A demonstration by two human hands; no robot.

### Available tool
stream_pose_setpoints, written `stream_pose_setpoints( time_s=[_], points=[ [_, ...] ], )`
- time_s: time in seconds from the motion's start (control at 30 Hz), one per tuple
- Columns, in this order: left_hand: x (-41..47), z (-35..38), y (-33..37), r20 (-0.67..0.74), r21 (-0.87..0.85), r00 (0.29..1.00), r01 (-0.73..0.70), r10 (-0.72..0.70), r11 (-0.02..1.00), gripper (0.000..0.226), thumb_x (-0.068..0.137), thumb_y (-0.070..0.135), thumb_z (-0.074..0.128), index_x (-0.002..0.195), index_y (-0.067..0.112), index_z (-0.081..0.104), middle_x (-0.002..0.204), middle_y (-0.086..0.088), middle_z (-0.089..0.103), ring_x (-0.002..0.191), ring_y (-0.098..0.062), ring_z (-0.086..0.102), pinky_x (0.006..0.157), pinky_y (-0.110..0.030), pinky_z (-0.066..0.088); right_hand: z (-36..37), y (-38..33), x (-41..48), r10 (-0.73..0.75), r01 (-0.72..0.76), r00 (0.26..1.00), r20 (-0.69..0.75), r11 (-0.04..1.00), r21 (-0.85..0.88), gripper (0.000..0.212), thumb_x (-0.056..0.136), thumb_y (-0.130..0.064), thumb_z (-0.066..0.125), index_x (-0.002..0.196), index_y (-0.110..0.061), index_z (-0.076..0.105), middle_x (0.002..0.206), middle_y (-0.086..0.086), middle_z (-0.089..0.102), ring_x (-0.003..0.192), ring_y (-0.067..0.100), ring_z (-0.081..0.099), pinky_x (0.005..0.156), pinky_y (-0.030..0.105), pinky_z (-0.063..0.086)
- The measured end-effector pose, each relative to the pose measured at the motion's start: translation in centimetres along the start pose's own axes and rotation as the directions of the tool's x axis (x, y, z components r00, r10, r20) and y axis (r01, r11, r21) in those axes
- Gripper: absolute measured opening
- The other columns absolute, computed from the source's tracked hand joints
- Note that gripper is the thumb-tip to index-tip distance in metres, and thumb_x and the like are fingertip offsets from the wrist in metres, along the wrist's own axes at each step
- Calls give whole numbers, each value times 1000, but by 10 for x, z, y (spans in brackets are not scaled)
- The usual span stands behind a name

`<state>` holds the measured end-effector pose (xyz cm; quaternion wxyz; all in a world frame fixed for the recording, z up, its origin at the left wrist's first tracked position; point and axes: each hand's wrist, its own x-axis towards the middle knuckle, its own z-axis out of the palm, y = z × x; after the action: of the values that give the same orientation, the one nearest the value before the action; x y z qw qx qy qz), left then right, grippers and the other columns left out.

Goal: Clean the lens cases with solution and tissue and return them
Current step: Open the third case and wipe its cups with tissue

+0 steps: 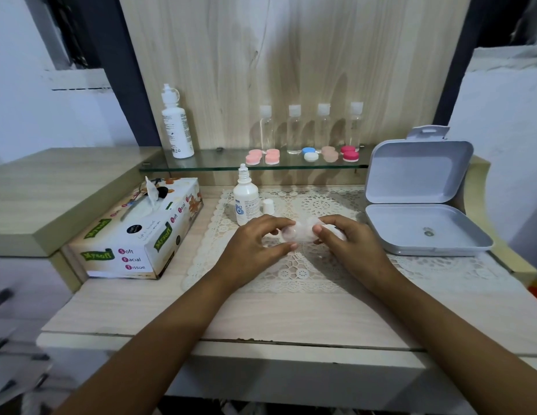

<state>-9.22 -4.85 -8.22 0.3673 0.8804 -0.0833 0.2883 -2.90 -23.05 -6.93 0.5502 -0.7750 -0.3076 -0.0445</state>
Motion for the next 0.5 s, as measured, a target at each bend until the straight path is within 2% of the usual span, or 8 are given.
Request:
stream_pose_setpoints(
  time_s=[0.07,0.13,0.2,0.23,0.33,0.4,0.5],
  points=[
    [0,-1,-1,-14,21,1000,-15,15,1000,35,74,27,77,108,21,68,96,16,63,89,0,55,74,-3,34,1,4,1,-23,21,999,-30,997,-71,21,89,-26,59,106,-16,67,97,-5,69,86,1,61,73,13,43],
    [0,-1,-1,-18,23,999,-29,29,999,35,74,26,77,108,19,69,95,15,64,88,0,56,75,-5,35,2,7,1,-109,93,990,-94,982,-163,25,90,-21,59,111,-11,66,108,1,67,98,6,57,78,8,38],
    [0,-1,-1,-24,14,999,-35,36,999,35,74,25,78,107,18,70,94,18,64,88,3,56,76,-6,36,2,8,1,-272,217,947,-171,934,-283,23,89,-15,61,110,-6,67,105,8,68,94,10,57,76,2,34],
    [1,-1,-1,-29,12,999,-34,35,999,35,74,25,78,107,18,71,93,20,63,88,4,56,76,-6,37,2,9,1,-360,286,915,-180,896,-340,23,87,-13,60,108,-5,68,100,10,68,90,13,59,75,5,36],
    [0,-1,-1,-45,14,999,-28,29,1000,35,72,25,79,106,20,71,92,26,61,89,7,56,76,-4,36,1,15,1,-558,466,826,-80,755,-461,23,88,-15,55,103,-5,70,91,10,66,85,16,58,74,20,44],
    [0,-1,-1,-52,4,998,-24,24,1000,35,71,25,79,105,21,71,92,26,62,91,9,56,76,-3,35,0,17,0,-619,514,785,-4,656,-552,23,88,-17,54,101,-9,71,93,8,66,83,22,59,68,32,48],
    [0,-1,-1,-56,-22,998,-19,18,1000,32,70,25,79,101,21,72,92,25,63,91,6,57,77,-6,37,-1,15,-2,-680,572,728,88,531,-625,22,86,-16,54,99,-12,72,94,7,67,81,27,60,62,36,47]
  ],
)
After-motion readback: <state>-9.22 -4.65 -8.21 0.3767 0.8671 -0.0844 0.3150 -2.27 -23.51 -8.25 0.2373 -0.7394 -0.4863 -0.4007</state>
